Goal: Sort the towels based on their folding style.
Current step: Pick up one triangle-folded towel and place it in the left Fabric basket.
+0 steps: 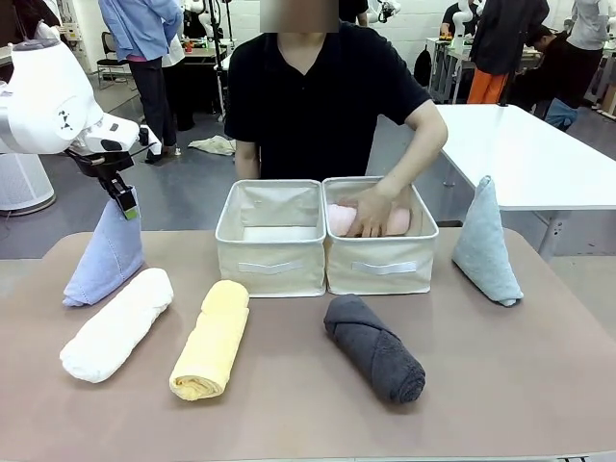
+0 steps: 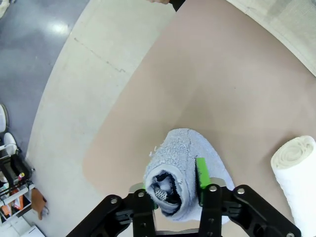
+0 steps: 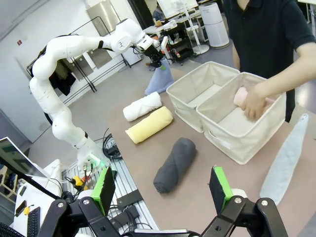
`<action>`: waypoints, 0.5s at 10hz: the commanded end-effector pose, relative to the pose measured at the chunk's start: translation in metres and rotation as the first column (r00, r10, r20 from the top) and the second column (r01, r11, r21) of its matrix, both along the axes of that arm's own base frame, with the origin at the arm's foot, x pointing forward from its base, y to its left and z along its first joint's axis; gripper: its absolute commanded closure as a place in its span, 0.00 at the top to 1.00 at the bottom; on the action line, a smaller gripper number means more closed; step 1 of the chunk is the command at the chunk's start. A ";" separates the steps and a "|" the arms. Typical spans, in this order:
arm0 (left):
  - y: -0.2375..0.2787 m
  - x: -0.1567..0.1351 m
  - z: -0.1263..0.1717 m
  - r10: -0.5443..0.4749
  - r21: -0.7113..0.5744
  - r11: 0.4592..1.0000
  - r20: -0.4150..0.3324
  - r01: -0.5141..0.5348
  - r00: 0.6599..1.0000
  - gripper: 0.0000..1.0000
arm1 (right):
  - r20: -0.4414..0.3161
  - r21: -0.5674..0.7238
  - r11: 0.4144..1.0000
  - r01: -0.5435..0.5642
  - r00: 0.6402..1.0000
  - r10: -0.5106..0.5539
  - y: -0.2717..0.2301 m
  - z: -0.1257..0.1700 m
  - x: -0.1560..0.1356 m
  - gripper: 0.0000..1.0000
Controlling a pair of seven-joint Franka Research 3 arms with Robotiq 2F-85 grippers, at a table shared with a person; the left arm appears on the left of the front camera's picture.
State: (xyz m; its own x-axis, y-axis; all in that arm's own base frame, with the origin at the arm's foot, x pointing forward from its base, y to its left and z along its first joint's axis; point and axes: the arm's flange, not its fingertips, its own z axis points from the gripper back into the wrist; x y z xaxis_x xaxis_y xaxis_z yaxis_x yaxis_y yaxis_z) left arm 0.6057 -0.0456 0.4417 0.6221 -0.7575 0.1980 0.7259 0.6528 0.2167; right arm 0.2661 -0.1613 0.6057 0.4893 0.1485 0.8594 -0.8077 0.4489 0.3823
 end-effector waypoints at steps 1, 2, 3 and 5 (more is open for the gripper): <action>0.001 -0.003 0.002 0.003 0.017 1.000 0.020 -0.003 1.000 0.01 | -0.001 0.007 1.000 -0.015 1.000 0.015 -0.001 0.000 0.000 1.00; 0.003 -0.003 0.004 0.001 0.020 1.000 0.024 -0.001 1.000 0.00 | -0.001 0.007 1.000 -0.015 1.000 0.015 -0.001 0.000 0.000 1.00; 0.005 -0.006 0.007 -0.005 0.024 1.000 0.020 0.005 1.000 0.00 | -0.001 0.007 1.000 -0.015 1.000 0.015 -0.001 0.000 0.000 1.00; 0.008 -0.022 0.022 -0.061 0.031 0.998 -0.009 0.061 0.998 0.00 | -0.001 0.007 1.000 -0.015 1.000 0.015 -0.001 0.000 0.000 1.00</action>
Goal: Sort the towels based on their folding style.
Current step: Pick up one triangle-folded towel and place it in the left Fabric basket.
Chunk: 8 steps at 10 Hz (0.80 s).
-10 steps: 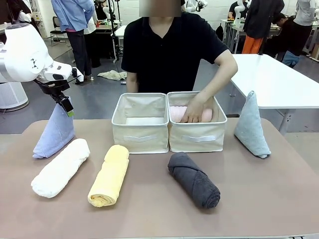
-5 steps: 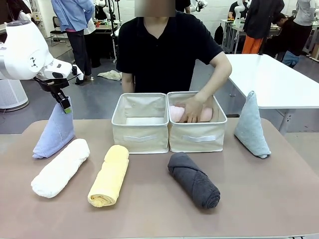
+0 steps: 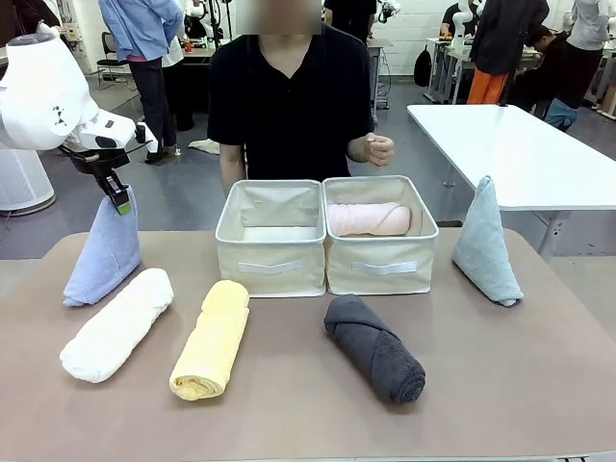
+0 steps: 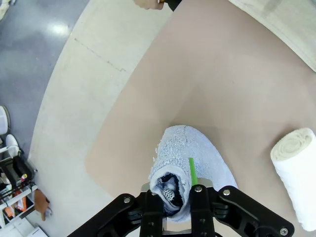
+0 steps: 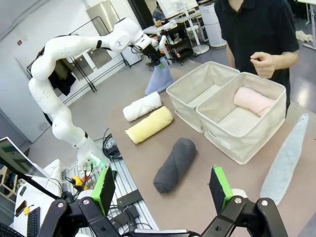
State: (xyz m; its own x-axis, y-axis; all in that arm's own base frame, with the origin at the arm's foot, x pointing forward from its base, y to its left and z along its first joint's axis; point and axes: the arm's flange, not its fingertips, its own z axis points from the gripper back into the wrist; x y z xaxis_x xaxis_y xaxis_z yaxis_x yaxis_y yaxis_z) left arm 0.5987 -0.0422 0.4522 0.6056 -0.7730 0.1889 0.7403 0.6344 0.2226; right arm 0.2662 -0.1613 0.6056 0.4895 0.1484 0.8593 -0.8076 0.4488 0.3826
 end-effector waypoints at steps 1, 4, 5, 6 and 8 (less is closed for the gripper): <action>0.008 -0.027 0.030 -0.028 -0.010 1.000 -0.055 0.027 0.998 0.00 | -0.001 0.007 1.000 -0.015 1.000 0.015 -0.001 0.000 0.000 1.00; 0.033 -0.082 0.139 0.003 0.029 1.000 -0.176 0.002 0.984 0.00 | -0.001 0.007 1.000 -0.015 1.000 0.015 -0.001 0.000 0.000 1.00; 0.039 -0.100 0.171 -0.028 0.010 0.999 -0.214 0.031 0.976 0.00 | -0.001 0.007 1.000 -0.015 1.000 0.015 -0.001 0.000 0.000 1.00; 0.042 -0.115 0.196 -0.061 -0.031 0.998 -0.248 0.055 0.967 0.00 | -0.001 0.007 1.000 -0.015 1.000 0.015 -0.001 0.000 0.000 1.00; 0.048 -0.152 0.246 -0.129 -0.116 0.988 -0.216 0.106 0.968 0.00 | -0.001 0.007 1.000 -0.015 1.000 0.015 -0.001 0.000 0.000 1.00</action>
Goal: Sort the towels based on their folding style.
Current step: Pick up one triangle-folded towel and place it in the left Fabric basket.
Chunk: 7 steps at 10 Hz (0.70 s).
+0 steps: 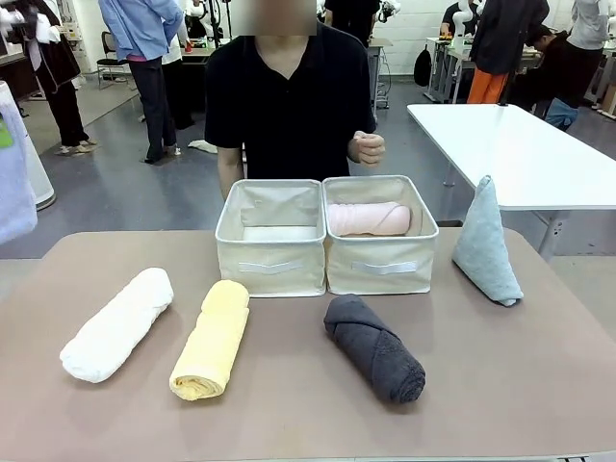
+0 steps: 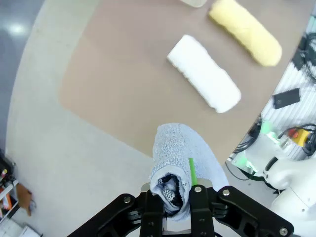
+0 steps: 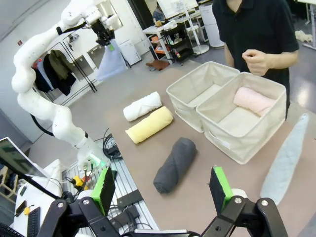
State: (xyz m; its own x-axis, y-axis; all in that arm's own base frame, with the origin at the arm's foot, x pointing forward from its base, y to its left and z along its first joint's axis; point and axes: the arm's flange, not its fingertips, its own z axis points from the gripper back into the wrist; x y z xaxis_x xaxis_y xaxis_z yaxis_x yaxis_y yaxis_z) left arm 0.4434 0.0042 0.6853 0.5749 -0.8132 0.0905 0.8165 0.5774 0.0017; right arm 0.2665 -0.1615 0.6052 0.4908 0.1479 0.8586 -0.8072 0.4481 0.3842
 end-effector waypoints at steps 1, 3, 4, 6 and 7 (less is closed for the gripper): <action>0.006 -0.012 0.022 -0.030 -0.086 0.996 0.061 0.036 0.998 0.00 | 0.001 0.006 1.000 -0.014 1.000 0.014 -0.001 0.000 0.000 1.00; 0.000 0.000 0.000 0.000 0.000 1.000 0.000 0.000 1.000 0.00 | 0.001 0.006 1.000 -0.014 1.000 0.014 -0.001 0.000 0.000 1.00; 0.000 0.000 0.000 0.000 0.000 1.000 0.000 0.000 1.000 0.00 | 0.001 0.006 1.000 -0.014 1.000 0.014 -0.001 0.000 0.000 1.00; -0.010 -0.021 0.011 -0.113 -0.029 0.993 0.094 0.117 0.989 0.16 | 0.001 0.006 1.000 -0.014 1.000 0.014 -0.001 0.000 0.000 1.00; -0.032 -0.014 0.018 -0.230 -0.012 0.972 0.148 0.234 0.962 0.16 | 0.001 0.006 1.000 -0.014 1.000 0.014 -0.001 0.000 0.000 1.00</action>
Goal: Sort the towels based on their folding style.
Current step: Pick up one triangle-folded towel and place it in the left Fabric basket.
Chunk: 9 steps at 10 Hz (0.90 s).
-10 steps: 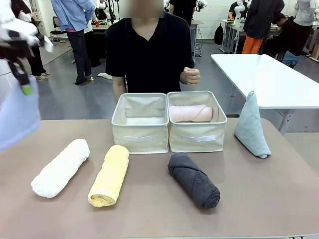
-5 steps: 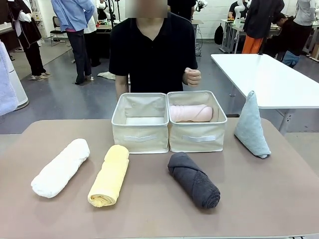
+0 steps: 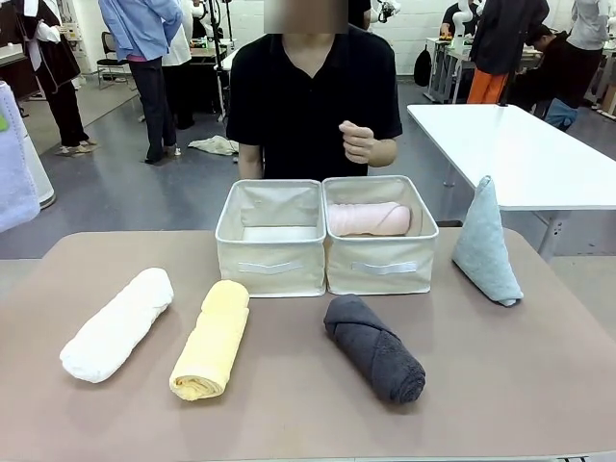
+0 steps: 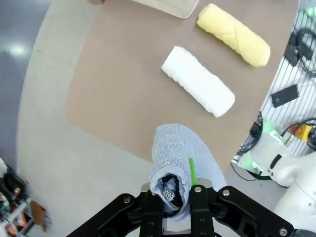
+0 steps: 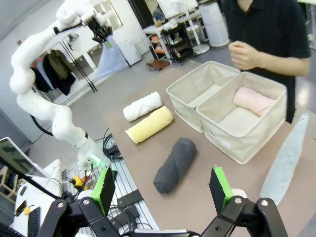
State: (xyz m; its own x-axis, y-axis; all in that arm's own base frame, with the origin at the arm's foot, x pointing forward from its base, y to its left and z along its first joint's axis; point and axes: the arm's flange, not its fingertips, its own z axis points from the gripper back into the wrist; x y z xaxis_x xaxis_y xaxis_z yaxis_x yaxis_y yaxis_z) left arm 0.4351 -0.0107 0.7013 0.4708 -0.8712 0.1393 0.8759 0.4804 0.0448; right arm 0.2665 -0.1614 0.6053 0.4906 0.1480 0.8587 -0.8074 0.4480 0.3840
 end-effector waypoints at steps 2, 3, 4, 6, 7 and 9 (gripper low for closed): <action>-0.082 0.002 -0.009 -0.259 0.011 0.966 0.094 0.259 0.961 0.16 | 0.001 0.006 1.000 -0.014 1.000 0.014 -0.001 0.000 0.000 1.00; -0.110 0.011 -0.013 -0.319 0.027 0.948 0.090 0.318 0.943 0.16 | 0.001 0.006 1.000 -0.014 1.000 0.014 -0.001 0.000 0.000 1.00; -0.135 0.012 -0.022 -0.372 0.020 0.928 0.086 0.371 0.924 0.16 | 0.001 0.006 1.000 -0.014 1.000 0.014 -0.001 0.000 0.000 1.00; -0.164 0.013 -0.046 -0.453 -0.028 0.891 0.043 0.454 0.891 0.16 | 0.001 0.006 1.000 -0.014 1.000 0.014 -0.001 0.000 0.000 1.00; -0.133 -0.007 -0.040 -0.453 0.001 0.892 -0.011 0.453 0.891 0.16 | 0.001 0.006 1.000 -0.014 1.000 0.014 -0.001 0.000 0.000 1.00; -0.031 -0.067 -0.015 -0.574 -0.154 0.812 -0.031 0.563 0.818 0.16 | 0.001 0.006 1.000 -0.014 1.000 0.014 -0.001 0.000 0.000 1.00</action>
